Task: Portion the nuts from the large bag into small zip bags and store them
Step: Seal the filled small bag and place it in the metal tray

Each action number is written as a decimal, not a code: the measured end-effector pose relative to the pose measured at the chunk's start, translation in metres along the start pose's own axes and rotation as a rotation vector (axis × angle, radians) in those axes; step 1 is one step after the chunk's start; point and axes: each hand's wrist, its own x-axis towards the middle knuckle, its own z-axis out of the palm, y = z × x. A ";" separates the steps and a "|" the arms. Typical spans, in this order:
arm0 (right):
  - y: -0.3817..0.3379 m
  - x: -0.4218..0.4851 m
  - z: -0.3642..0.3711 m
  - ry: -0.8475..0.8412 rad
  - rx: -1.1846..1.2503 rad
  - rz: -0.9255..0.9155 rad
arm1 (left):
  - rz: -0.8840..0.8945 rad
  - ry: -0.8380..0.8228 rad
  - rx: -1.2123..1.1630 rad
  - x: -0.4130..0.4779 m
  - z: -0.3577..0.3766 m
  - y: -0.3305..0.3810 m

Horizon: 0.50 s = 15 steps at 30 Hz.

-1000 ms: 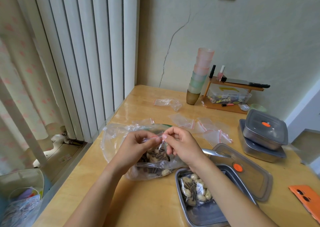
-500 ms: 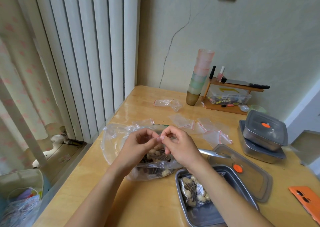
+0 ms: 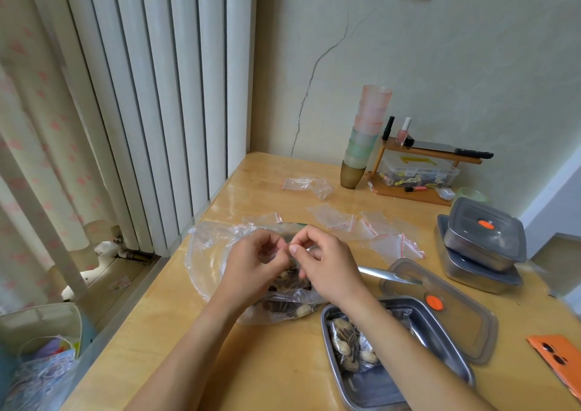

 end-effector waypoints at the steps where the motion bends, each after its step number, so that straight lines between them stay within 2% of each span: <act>1: 0.000 0.001 0.000 0.000 -0.001 0.001 | 0.006 0.001 0.023 0.000 0.000 0.000; 15: 0.000 -0.002 -0.003 0.012 0.009 0.024 | 0.068 -0.018 0.123 0.001 0.000 -0.002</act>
